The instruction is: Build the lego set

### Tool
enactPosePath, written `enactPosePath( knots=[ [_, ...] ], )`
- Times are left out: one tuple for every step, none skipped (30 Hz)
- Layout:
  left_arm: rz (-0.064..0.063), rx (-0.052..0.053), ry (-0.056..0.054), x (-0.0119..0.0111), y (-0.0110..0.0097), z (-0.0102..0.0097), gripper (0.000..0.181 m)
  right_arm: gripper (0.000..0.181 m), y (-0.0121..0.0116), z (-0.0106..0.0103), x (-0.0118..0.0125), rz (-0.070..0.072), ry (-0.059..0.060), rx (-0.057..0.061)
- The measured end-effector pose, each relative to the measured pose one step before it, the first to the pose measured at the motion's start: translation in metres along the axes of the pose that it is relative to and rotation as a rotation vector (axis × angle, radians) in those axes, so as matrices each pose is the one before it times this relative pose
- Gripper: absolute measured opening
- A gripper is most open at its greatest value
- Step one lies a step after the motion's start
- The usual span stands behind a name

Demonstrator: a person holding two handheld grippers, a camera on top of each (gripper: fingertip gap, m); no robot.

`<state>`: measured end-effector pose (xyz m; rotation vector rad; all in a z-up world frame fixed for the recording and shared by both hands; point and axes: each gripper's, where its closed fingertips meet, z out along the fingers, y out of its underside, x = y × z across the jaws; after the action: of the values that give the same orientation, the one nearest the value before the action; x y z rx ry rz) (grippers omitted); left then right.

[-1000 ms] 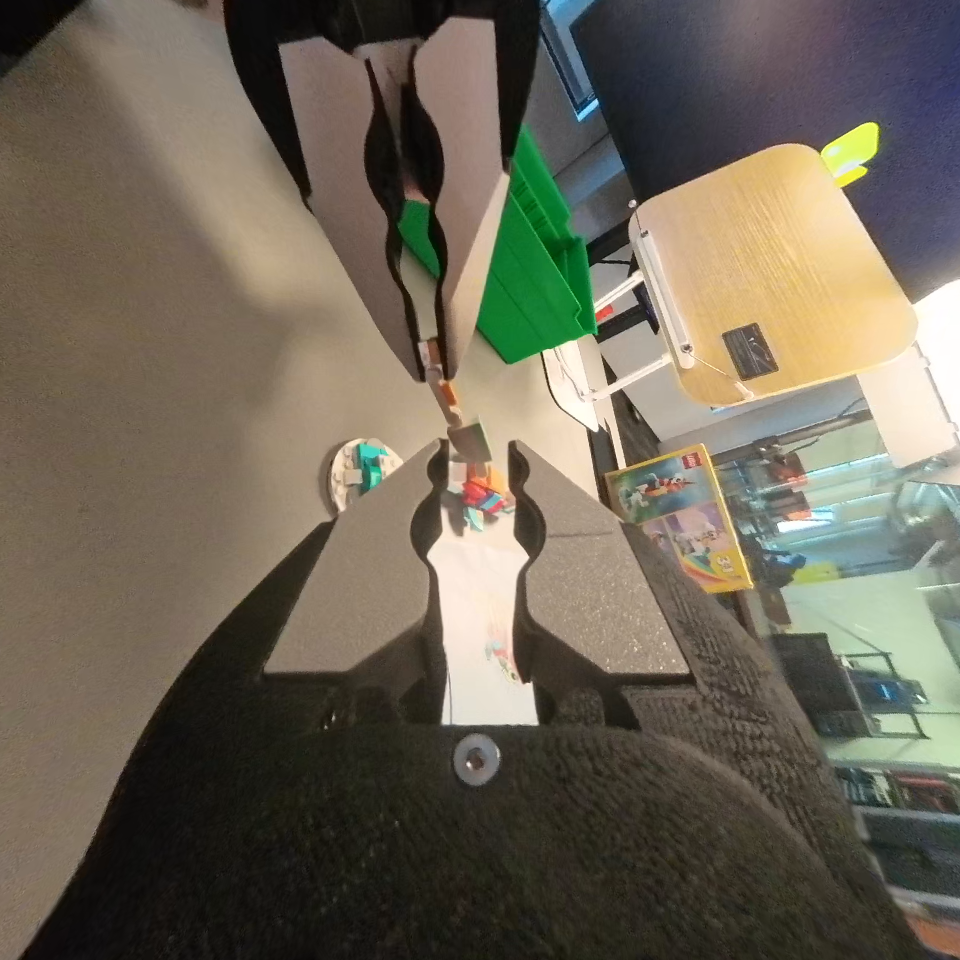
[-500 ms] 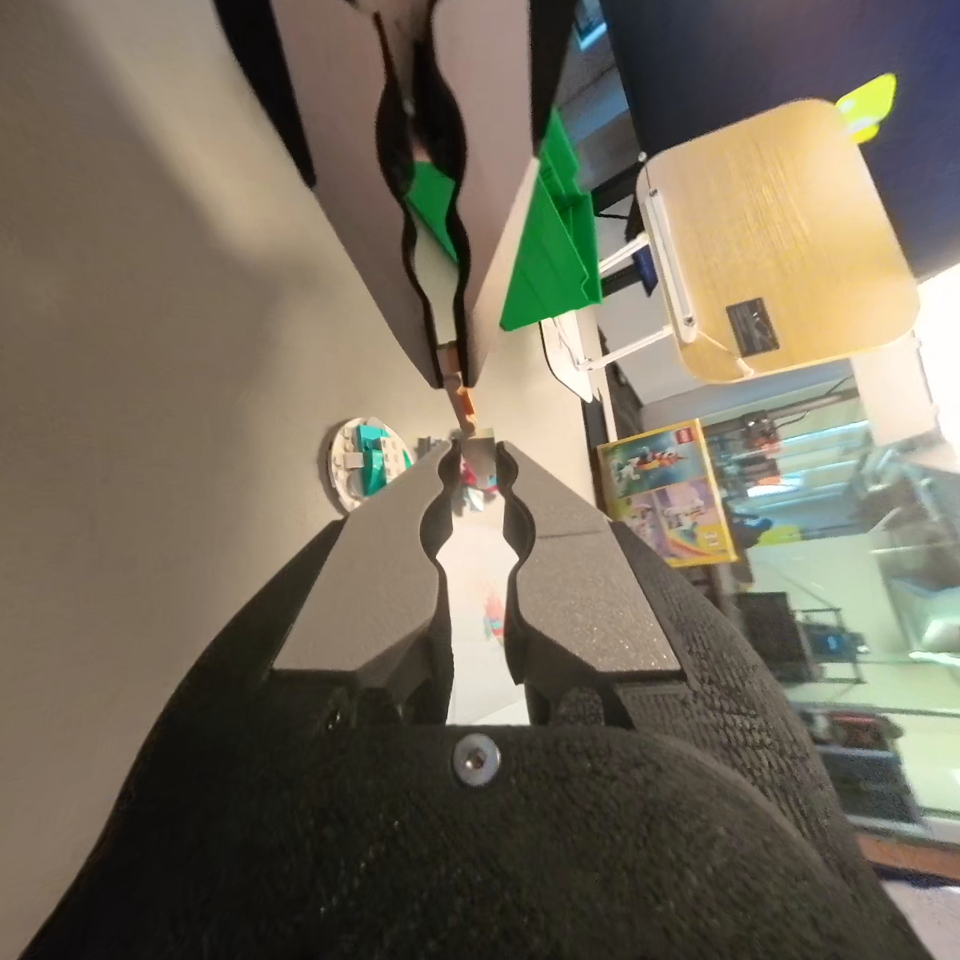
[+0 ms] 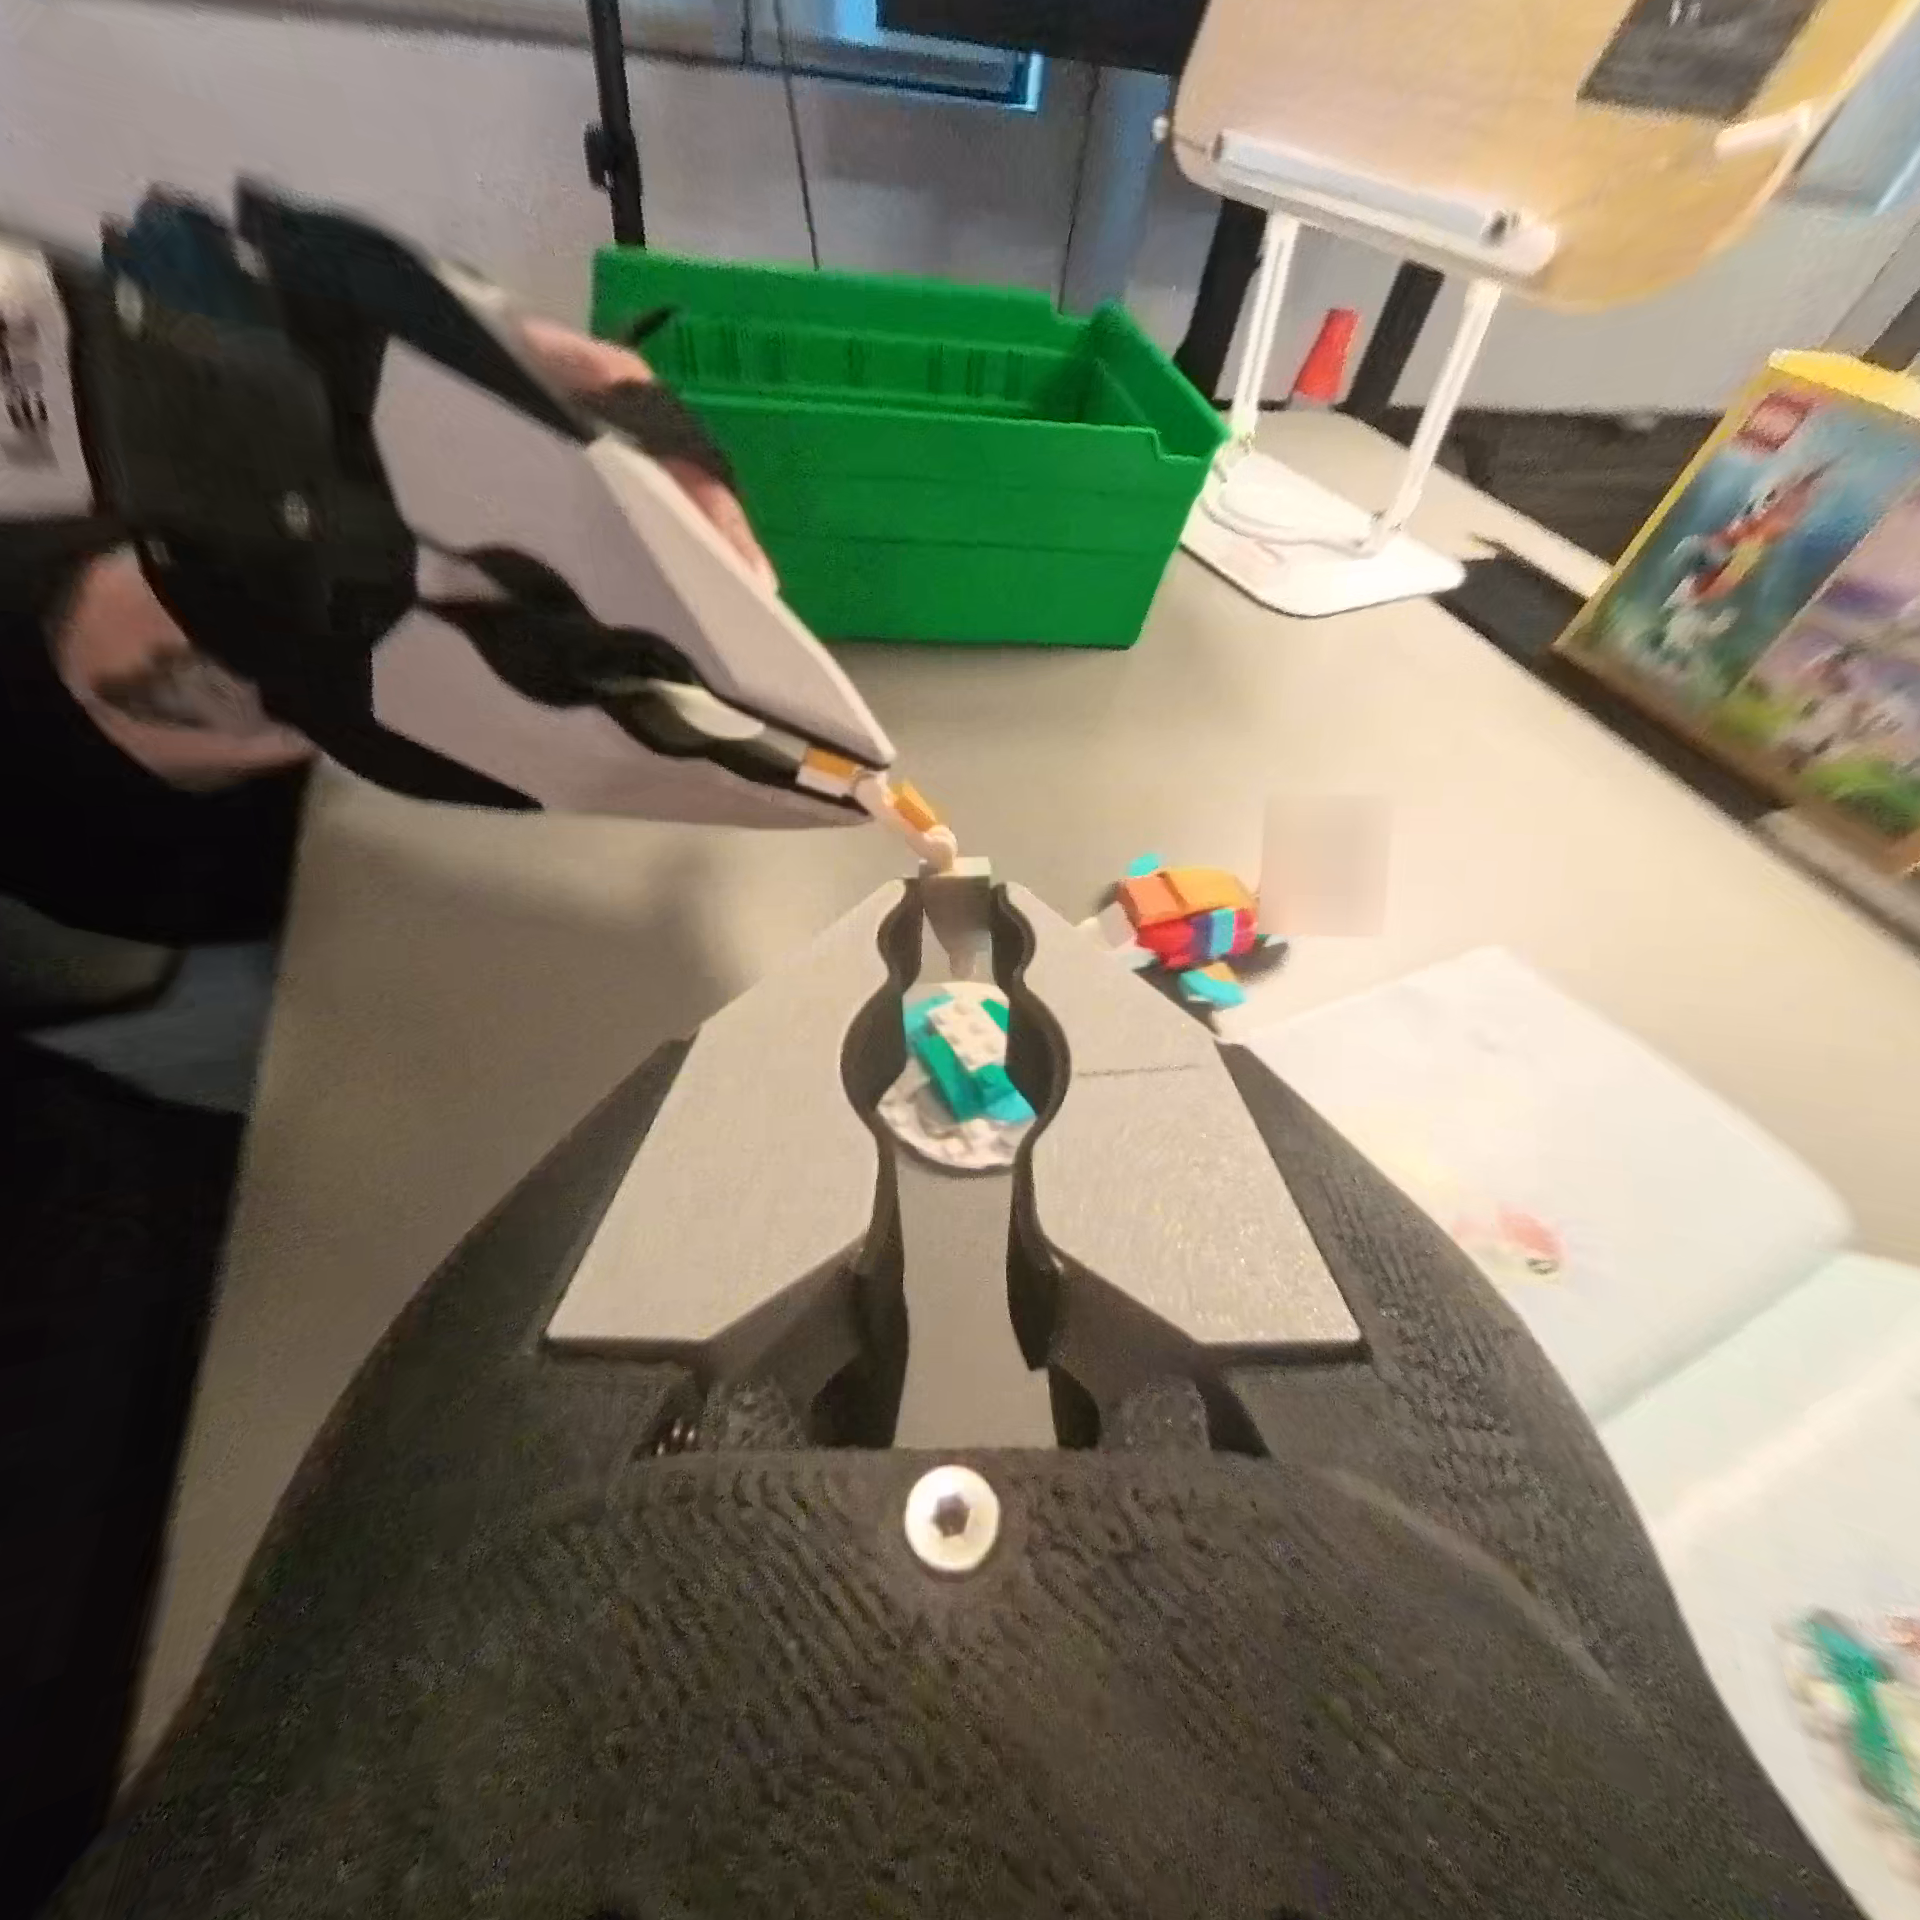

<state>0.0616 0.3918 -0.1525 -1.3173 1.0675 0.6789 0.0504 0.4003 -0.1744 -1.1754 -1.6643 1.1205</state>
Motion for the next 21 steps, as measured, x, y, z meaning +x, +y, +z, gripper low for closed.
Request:
enactPosePath(
  knots=[
    [0.0300, -0.0089, -0.0136, -0.00040, 0.00005, 0.00090, 0.004, 0.010, -0.00019, 0.00040, 0.00041, 0.0657, -0.0155, 0.0082],
    [0.0294, -0.0099, -0.0139, -0.00015, 0.00038, 0.00116, 0.004, 0.010, 0.00000, 0.00048, 0.00063, 0.0643, -0.0155, 0.0084],
    [0.0281, -0.0092, -0.0149, -0.00023, 0.00023, 0.00103, 0.004, 0.011, -0.00023, 0.00034, 0.00041, 0.0592, -0.0161, 0.0103],
    [0.0244, -0.0068, -0.0132, -0.00004, 0.00008, 0.00095, 0.004, 0.011, -0.00004, 0.00023, 0.00036, 0.0552, -0.0167, 0.0100],
    [0.0136, -0.0064, -0.0120, -0.00006, 0.00028, 0.00089, 0.004, 0.011, 0.00010, 0.00020, 0.00036, 0.0498, -0.0159, 0.0091],
    [-0.0073, -0.0014, -0.0128, -0.00069, -0.00008, 0.00090, 0.005, 0.011, 0.00004, 0.00000, 0.00004, 0.0416, -0.0174, 0.0079],
    [-0.0293, 0.0099, -0.0046, -0.00047, -0.00115, 0.00011, 0.007, 0.011, -0.00008, -0.00029, -0.00035, 0.0342, -0.0177, 0.0086],
    [-0.0512, 0.0180, 0.0091, 0.00017, -0.00185, -0.00056, 0.016, 0.011, -0.00036, -0.00074, 0.00076, 0.0319, -0.0114, 0.0086],
    [-0.0722, 0.0183, 0.0166, 0.00034, -0.00119, -0.00073, 0.025, 0.011, -0.00041, -0.00100, 0.00111, 0.0358, -0.0129, 0.0067],
    [-0.0799, 0.0150, 0.0281, 0.00117, -0.00027, -0.00060, 0.034, 0.011, -0.00117, -0.00137, -0.00130, 0.0455, -0.0321, 0.0104],
    [-0.0758, 0.0194, 0.0321, 0.00156, -0.00023, -0.00060, 0.043, 0.011, -0.00190, -0.00139, -0.00343, 0.0623, -0.0518, 0.0134],
    [-0.0669, 0.0223, 0.0326, 0.00166, -0.00064, -0.00056, 0.050, 0.011, -0.00174, -0.00140, -0.00364, 0.0769, -0.0577, 0.0107],
    [-0.0567, 0.0245, 0.0434, 0.00334, -0.00128, -0.00025, 0.054, 0.011, -0.00118, -0.00139, -0.00397, 0.0825, -0.0641, 0.0059],
    [-0.0533, 0.0234, 0.0510, 0.00441, -0.00178, 0.00005, 0.059, 0.011, -0.00135, -0.00124, -0.00412, 0.0863, -0.0657, 0.0064],
    [-0.0590, 0.0254, 0.0359, 0.00174, -0.00256, 0.00015, 0.061, 0.010, -0.00170, -0.00119, -0.00350, 0.0869, -0.0613, 0.0086],
    [-0.0655, 0.0276, 0.0444, 0.00209, -0.00330, 0.00000, 0.063, 0.010, -0.00133, -0.00116, -0.00500, 0.0836, -0.0702, 0.0050],
    [-0.0662, 0.0293, 0.0368, 0.00047, -0.00426, -0.00052, 0.066, 0.010, -0.00104, -0.00114, -0.00783, 0.0725, -0.0853, 0.0022],
    [-0.0617, 0.0378, 0.0213, -0.00195, -0.00569, -0.00100, 0.067, 0.011, -0.00004, -0.00098, -0.00776, 0.0574, -0.0789, -0.0045],
    [-0.0685, 0.0445, 0.0388, -0.00004, -0.00718, -0.00140, 0.066, 0.011, 0.00219, -0.00063, -0.00570, 0.0400, -0.0593, -0.0171],
    [-0.0787, 0.0437, 0.0439, -0.00022, -0.00765, -0.00112, 0.067, 0.011, 0.00366, -0.00022, -0.00439, 0.0270, -0.0466, -0.0257],
    [-0.0784, 0.0462, 0.0356, -0.00187, -0.00806, -0.00087, 0.066, 0.011, 0.00436, 0.00006, -0.00396, 0.0242, -0.0424, -0.0290]
  ],
)
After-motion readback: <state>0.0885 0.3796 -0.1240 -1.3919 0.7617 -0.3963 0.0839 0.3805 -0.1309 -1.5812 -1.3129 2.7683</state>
